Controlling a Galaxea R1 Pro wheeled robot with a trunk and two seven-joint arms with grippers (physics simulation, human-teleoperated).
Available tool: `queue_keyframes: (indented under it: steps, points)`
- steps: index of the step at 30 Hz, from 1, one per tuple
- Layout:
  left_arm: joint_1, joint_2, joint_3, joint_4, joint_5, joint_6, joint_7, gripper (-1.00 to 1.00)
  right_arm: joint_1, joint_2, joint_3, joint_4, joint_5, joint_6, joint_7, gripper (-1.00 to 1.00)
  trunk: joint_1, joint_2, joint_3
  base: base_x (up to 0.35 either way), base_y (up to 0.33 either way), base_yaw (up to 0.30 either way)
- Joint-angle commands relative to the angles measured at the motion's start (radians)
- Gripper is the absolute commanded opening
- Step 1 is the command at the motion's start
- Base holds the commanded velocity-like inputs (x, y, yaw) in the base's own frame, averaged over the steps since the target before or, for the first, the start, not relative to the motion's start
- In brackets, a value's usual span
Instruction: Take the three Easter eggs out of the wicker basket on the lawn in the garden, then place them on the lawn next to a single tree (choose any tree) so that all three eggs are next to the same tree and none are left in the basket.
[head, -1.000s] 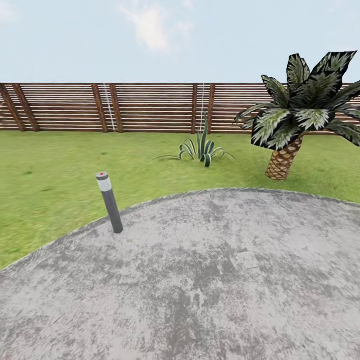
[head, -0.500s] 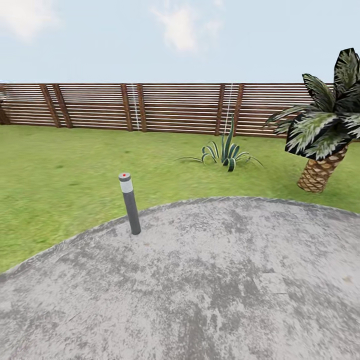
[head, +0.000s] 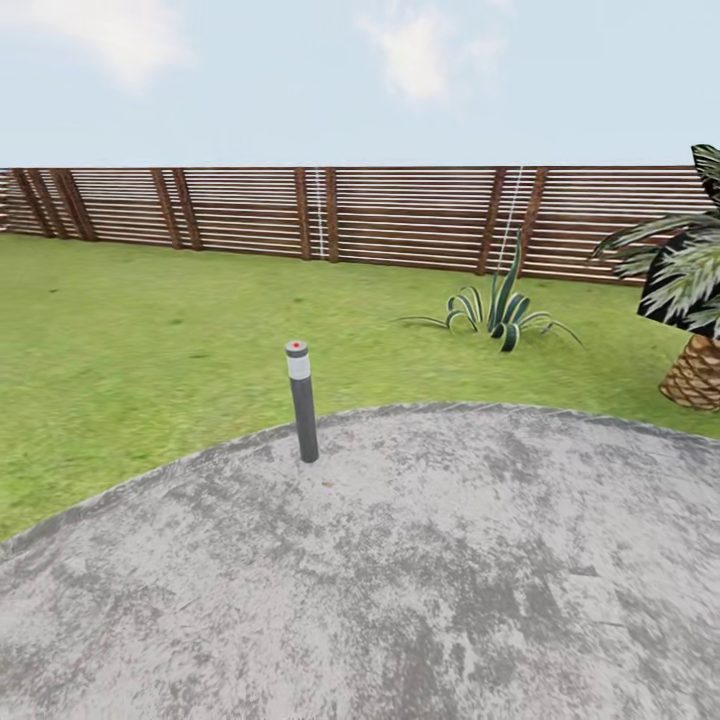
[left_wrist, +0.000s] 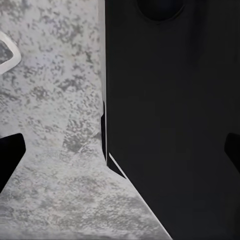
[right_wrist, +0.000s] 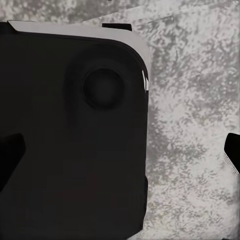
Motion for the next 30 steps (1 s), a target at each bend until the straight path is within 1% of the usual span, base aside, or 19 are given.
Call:
queue_keyframes:
  steps: [1,12,25,30]
  points:
    - [-0.001,0.000,0.001,0.000,0.001,-0.001,-0.001,1.00,0.000,0.000,0.001,0.000,0.000,-0.003,-0.001,1.00,0.000,0.000,-0.001,0.000,0.000,0.291]
    - [-0.001,0.000,0.001,0.003,0.001,0.000,-0.001,1.00,0.000,0.000,0.001,0.000,0.000,-0.003,-0.001,1.00,0.000,0.000,-0.001,0.008,0.000,0.291]
    - [-0.001,0.000,-0.001,0.006,0.000,0.000,-0.001,1.00,0.000,0.000,0.001,0.000,0.001,-0.004,-0.001,1.00,0.000,0.000,-0.001,0.303,0.000,0.291]
    - [-0.001,0.000,-0.001,0.006,0.000,0.000,-0.001,1.00,0.000,0.001,0.001,0.004,0.000,-0.037,-0.001,1.00,0.000,0.000,-0.001,0.328,0.000,0.291]
